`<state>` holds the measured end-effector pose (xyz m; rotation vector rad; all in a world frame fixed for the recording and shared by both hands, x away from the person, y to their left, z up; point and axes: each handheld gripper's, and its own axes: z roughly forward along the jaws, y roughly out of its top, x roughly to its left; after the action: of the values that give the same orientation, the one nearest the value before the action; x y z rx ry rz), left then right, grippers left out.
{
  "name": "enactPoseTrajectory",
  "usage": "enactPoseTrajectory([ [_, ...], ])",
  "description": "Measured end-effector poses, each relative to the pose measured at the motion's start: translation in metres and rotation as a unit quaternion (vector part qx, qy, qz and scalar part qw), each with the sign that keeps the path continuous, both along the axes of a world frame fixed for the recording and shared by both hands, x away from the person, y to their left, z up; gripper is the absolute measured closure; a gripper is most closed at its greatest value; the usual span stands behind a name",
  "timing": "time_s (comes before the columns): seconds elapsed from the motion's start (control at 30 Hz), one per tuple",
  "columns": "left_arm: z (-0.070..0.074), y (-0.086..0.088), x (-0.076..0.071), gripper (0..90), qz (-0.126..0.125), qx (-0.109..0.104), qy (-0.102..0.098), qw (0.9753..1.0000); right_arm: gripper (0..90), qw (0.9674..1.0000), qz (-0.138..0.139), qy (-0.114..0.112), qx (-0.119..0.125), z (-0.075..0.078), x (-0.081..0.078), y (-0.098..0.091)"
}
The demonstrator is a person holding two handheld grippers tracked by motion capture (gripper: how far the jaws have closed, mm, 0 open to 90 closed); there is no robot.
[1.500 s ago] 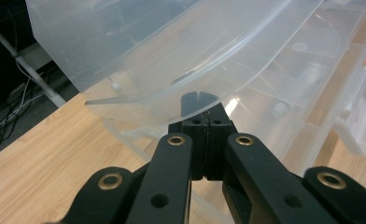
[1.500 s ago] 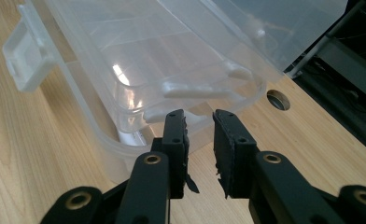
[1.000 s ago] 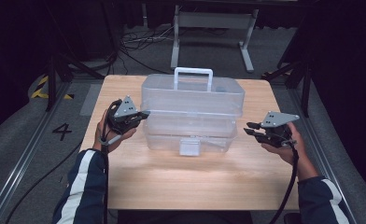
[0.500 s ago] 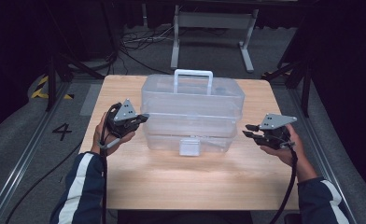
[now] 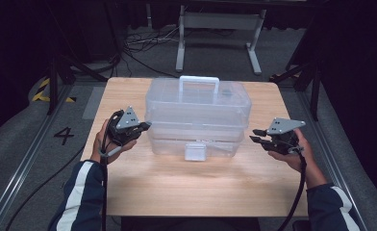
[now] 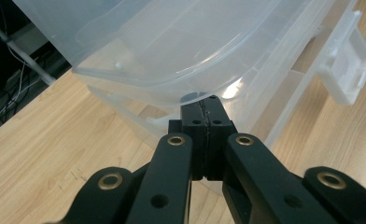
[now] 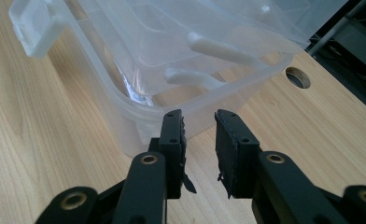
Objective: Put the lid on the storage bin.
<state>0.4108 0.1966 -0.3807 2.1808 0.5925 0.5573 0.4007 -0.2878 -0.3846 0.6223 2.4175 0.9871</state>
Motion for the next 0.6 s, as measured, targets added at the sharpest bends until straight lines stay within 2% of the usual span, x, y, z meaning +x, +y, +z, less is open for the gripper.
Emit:
enactPoseTrajectory([
  [0.17, -0.004, -0.002, 0.0, 90.0, -0.001, 0.014, 0.004, 0.9999, 72.7, 1.0, 0.001, -0.001, 0.0, 0.0, -0.001, 0.0],
  [0.3, -0.006, -0.002, 0.0, 90.0, -0.001, 0.012, 0.009, 0.9999, 72.6, 1.0, 0.002, 0.0, 0.002, 0.0, -0.001, 0.0],
  [0.6, -0.012, -0.004, 0.0, 90.0, -0.003, 0.029, 0.018, 0.9994, 72.0, 1.0, 0.005, 0.003, 0.0, -0.001, -0.001, 0.002],
])
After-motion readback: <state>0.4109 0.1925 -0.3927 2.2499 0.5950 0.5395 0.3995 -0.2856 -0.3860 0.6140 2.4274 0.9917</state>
